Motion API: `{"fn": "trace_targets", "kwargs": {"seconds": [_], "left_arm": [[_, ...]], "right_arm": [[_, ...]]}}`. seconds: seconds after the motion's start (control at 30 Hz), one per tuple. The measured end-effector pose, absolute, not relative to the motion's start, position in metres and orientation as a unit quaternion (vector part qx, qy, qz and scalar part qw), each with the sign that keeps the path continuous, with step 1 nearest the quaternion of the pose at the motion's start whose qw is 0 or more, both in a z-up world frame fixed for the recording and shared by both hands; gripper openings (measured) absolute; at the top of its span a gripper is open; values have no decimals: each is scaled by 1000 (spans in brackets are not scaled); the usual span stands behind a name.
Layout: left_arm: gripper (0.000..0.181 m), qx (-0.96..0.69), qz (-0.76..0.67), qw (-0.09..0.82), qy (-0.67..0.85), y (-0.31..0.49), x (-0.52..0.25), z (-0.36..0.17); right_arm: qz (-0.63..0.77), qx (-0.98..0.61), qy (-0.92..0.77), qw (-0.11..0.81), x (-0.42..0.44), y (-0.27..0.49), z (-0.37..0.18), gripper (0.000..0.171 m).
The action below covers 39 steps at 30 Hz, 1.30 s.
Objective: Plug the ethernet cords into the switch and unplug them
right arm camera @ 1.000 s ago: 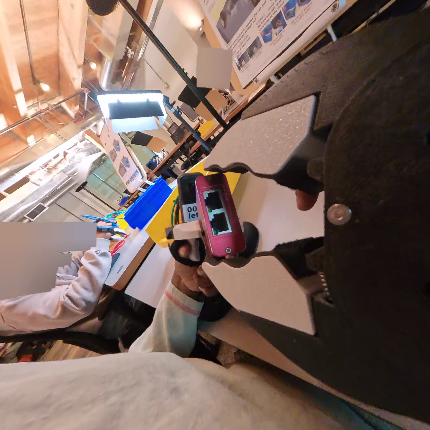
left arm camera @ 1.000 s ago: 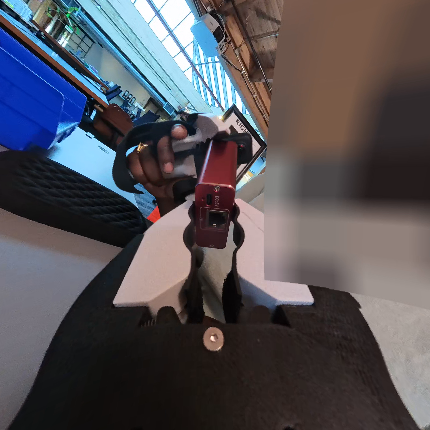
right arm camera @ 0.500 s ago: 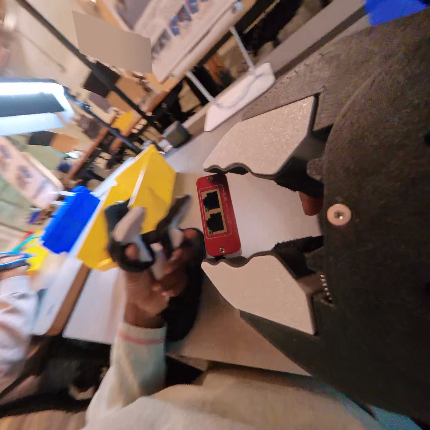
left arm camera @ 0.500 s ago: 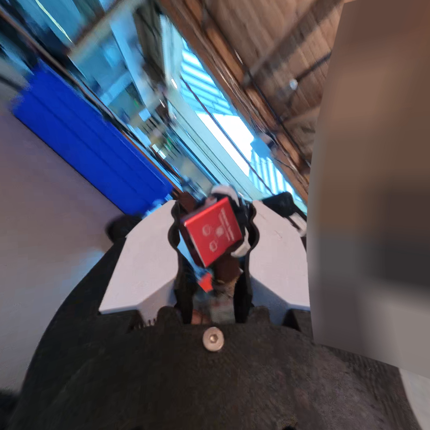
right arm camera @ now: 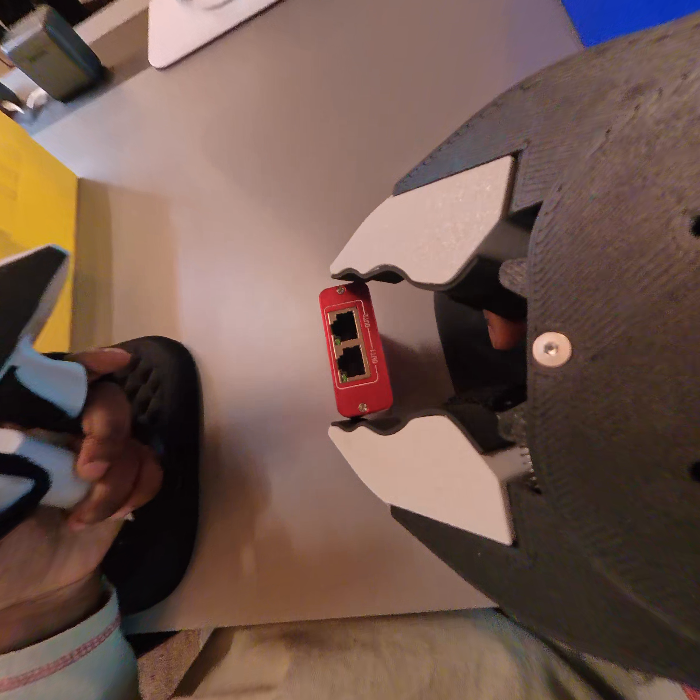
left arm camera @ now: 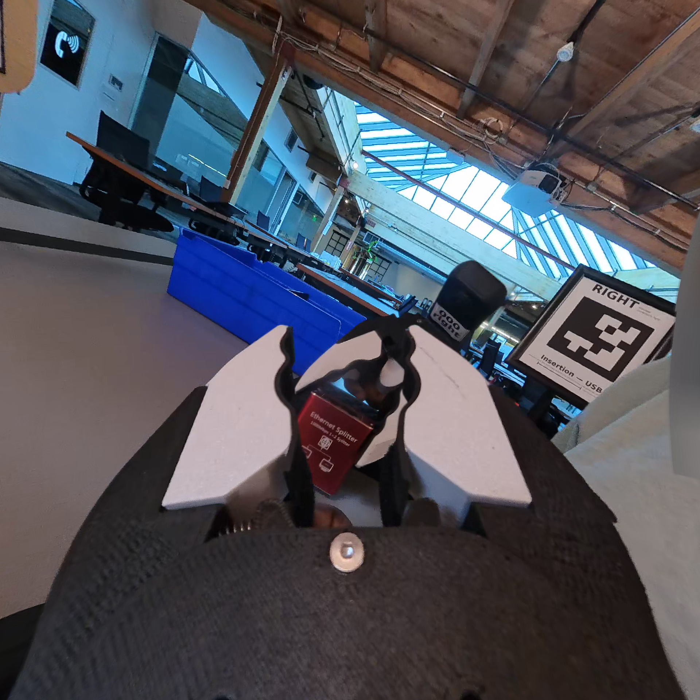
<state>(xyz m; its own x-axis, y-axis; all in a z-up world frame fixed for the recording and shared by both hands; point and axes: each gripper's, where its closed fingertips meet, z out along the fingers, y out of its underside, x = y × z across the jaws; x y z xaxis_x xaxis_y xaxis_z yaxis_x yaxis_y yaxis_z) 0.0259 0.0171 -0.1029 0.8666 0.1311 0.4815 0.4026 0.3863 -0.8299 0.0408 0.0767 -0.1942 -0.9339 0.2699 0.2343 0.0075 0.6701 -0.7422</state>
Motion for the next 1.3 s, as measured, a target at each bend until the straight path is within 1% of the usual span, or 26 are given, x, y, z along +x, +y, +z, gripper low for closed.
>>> {"fn": "trace_targets", "kwargs": {"seconds": [0.2, 0.27, 0.37, 0.43, 0.47, 0.5, 0.53, 0.57, 0.6, 0.63, 0.73, 0.77, 0.83, 0.93, 1.0, 1.1, 1.2, 1.3], "left_arm": [[55, -552, -85, 794, -241, 19, 27, -104], [55, -555, -86, 793, -235, 20, 28, -103], [55, -565, -82, 791, -221, 23, 33, -103], [54, -575, -72, 787, -212, 25, 35, -104], [55, -580, -67, 785, -207, 27, 36, -105], [55, -585, -62, 783, -202, 28, 37, -105], [55, -590, -57, 780, -199, 30, 38, -106], [55, -595, -54, 778, -195, 31, 39, -107], [55, -598, -52, 776, -193, 32, 40, -107], [55, -599, -49, 776, -192, 32, 40, -107], [55, -596, -30, 779, -194, 30, 38, -106], [55, -594, -18, 780, -196, 27, 36, -104], [54, -588, 15, 783, -201, 17, 34, -99], [52, -574, 115, 782, -215, -22, 21, -78], [50, -571, 194, 756, -253, -63, 7, -64], [47, -548, 326, 680, -363, -146, -16, -60], [47, -554, 403, 571, -453, -211, -30, -82], [47, -613, 423, 457, -486, -233, -37, -116]], "right_arm": [[363, -71, -917, 152, 37, 72, -198, 71], [376, -65, -912, 149, 38, 69, -195, 71], [482, -73, -860, 152, 37, 61, -167, 85], [565, -73, -803, 175, 34, 62, -144, 94], [611, -70, -765, 191, 33, 65, -131, 95], [665, -68, -716, 201, 34, 68, -118, 94], [726, -71, -655, 200, 36, 74, -105, 89], [782, -82, -590, 185, 38, 84, -93, 77], [818, -95, -543, 163, 41, 93, -82, 70], [833, -96, -525, 148, 44, 100, -75, 71], [829, -119, -511, 193, 34, 116, -72, 61], [826, -127, -511, 199, 31, 118, -74, 60], [826, -124, -517, 189, 33, 116, -76, 58], [811, -121, -542, 184, 32, 108, -84, 57], [794, -112, -568, 187, 33, 100, -90, 58], [778, -96, -592, 189, 35, 91, -96, 58], [775, -91, -596, 192, 36, 90, -97, 57], [777, -94, -593, 192, 36, 91, -97, 56]]}}
